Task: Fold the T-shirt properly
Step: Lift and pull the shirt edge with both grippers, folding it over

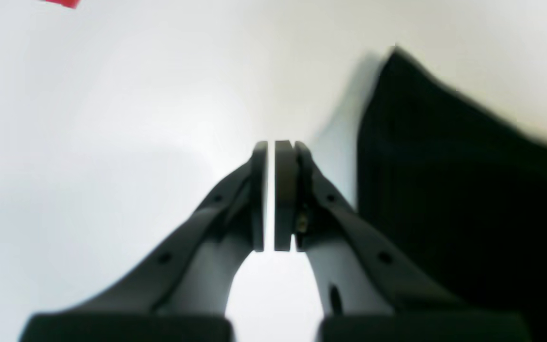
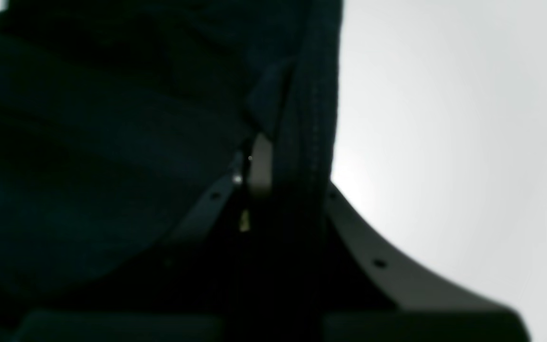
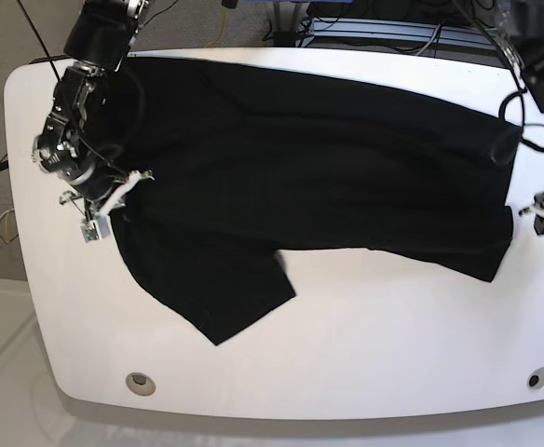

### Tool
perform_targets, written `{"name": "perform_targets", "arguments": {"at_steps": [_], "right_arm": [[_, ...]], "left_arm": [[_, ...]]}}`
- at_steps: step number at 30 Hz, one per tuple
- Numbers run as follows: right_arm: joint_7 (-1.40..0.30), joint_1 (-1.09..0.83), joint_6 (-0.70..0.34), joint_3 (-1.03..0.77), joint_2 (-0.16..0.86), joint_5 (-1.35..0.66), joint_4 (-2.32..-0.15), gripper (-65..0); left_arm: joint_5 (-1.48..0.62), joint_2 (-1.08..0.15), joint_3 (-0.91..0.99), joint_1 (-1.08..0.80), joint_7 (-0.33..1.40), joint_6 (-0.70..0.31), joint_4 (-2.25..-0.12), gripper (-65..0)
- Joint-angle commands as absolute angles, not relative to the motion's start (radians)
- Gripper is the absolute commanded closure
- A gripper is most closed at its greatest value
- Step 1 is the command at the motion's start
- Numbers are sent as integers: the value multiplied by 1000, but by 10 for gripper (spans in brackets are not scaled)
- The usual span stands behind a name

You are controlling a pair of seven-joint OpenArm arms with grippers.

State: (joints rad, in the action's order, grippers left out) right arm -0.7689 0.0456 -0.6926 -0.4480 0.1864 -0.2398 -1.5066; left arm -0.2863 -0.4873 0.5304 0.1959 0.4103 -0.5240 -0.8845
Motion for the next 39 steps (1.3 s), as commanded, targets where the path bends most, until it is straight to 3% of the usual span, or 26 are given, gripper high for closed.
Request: {"name": "perform_targets", "arguments": {"at_steps": [1, 6, 22, 39], "right_arm": [[-753, 51, -698, -453, 198, -257, -1549, 0], [-765, -17, -698, -491, 194, -273, -1638, 0], [-842, -10, -698, -581, 200, -426, -1673, 0], [-855, -23, -698, -518, 201, -351, -1676, 0]], "left_arm": [[-302, -501, 556, 173, 413, -521, -949, 0], [-329, -461, 632, 64, 464, -514, -1103, 0], [-362, -471, 626, 31, 482, -517, -1217, 0], [-359, -470, 620, -39, 494, -527, -1269, 0]]}}
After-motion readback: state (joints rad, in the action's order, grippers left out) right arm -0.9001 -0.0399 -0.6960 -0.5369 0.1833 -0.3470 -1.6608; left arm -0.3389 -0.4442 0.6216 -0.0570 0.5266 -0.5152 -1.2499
